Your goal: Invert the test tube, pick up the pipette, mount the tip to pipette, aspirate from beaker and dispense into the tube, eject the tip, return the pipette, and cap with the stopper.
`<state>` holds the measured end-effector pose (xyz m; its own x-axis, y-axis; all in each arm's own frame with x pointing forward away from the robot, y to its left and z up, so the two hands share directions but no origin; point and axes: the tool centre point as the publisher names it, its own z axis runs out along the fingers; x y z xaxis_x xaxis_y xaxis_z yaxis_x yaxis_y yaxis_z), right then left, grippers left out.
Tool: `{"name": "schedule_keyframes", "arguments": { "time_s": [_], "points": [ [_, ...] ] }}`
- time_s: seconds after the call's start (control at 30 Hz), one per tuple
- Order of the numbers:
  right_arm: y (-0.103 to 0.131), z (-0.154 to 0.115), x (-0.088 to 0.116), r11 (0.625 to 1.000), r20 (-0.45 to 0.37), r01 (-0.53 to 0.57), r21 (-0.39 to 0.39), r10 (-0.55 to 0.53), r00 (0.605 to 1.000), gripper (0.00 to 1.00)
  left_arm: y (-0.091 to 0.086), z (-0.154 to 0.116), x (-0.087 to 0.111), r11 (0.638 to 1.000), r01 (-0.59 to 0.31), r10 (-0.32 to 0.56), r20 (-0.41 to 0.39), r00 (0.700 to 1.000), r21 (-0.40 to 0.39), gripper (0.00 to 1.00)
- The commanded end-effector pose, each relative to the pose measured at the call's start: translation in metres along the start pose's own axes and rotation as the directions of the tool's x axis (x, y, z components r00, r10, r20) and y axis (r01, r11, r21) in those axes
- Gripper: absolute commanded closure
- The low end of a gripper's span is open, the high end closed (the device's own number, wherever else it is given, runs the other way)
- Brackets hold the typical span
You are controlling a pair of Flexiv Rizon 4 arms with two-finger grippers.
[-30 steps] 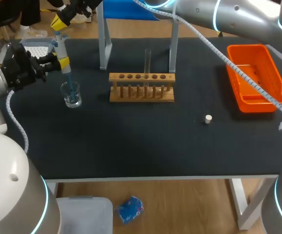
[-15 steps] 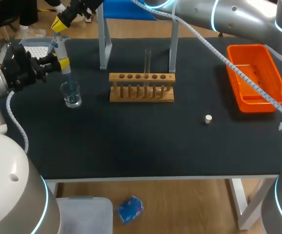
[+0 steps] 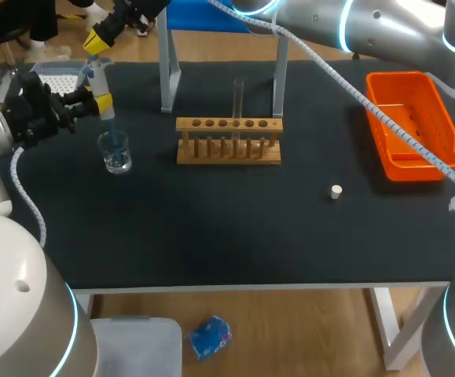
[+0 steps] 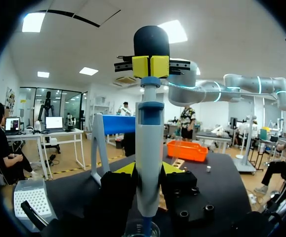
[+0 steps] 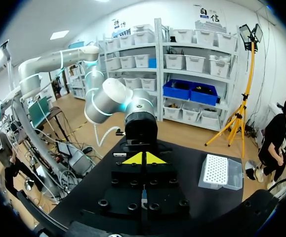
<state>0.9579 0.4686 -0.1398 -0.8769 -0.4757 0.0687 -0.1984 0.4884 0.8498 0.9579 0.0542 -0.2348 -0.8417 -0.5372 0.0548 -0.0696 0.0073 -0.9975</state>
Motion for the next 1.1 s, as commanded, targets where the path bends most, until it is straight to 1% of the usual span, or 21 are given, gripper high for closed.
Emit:
{"name": "schedule_keyframes", "arguments": {
  "time_s": [0.03,0.53,1.1],
  "points": [
    [-0.005,0.003,-0.002,1.000,-0.004,-0.001,0.001,0.001,1.000,1.00,-0.003,0.000,0.000,1.000,-0.002,0.002,0.002,1.000,0.002,1.00],
    [-0.014,0.010,0.005,1.000,-0.005,-0.022,-0.013,0.022,1.000,1.00,-0.003,0.000,0.000,1.000,-0.002,0.002,0.002,1.000,0.002,1.00],
    [-0.018,0.014,0.011,0.999,0.002,-0.034,-0.024,0.034,0.999,1.00,-0.003,0.000,0.000,1.000,-0.002,0.002,0.002,1.000,0.002,1.00]
  ]
}}
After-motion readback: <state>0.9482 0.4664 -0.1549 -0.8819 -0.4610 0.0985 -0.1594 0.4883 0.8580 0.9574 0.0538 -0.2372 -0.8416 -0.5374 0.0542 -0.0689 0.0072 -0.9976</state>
